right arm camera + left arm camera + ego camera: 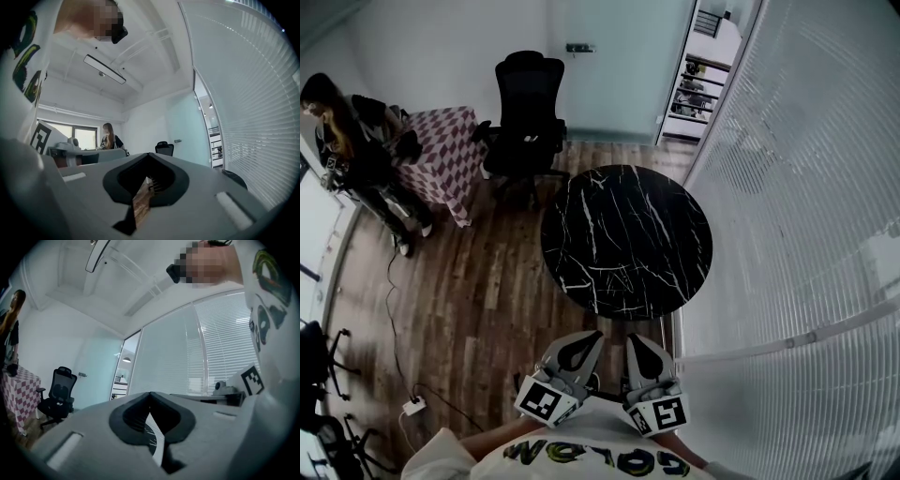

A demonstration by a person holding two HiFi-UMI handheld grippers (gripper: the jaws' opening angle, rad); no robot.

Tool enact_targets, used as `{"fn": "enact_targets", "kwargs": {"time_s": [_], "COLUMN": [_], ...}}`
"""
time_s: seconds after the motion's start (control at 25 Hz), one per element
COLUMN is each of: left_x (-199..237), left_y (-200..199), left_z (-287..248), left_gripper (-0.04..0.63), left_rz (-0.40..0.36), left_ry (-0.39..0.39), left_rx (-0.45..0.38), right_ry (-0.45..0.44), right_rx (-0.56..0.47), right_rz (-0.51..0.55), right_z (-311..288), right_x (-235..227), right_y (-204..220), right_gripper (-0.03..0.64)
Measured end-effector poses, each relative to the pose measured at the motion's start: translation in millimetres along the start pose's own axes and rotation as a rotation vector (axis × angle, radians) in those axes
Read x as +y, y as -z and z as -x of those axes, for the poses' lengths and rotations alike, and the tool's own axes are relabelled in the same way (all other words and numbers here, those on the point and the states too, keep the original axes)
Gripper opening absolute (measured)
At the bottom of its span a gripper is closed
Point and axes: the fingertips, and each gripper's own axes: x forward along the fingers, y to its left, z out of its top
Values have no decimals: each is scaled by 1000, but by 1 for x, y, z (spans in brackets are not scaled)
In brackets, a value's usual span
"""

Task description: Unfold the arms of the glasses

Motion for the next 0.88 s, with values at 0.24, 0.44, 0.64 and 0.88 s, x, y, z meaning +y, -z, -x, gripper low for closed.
{"fn": "enact_targets", "kwargs": {"time_s": [0.24, 0.44, 0.64, 0.88], "left_x": [-8, 0, 16, 52], "left_y": [8, 11, 15, 8], "left_z": [-1, -2, -14, -34], "left_gripper": [5, 5, 5, 5], "left_rz": [6, 13, 27, 27], "left_ry": [-10, -26, -28, -18], "left_rx": [18, 22, 27, 12], "right_ry": [-9, -25, -14, -7], "right_rx": [15, 31, 44, 47], "right_rz": [-13, -13, -18, -7], "right_z": [7, -1, -18, -59], "right_x": [-3, -1, -11, -20], "right_y": [6, 10, 15, 16], "right_gripper": [3, 2, 2, 2]}}
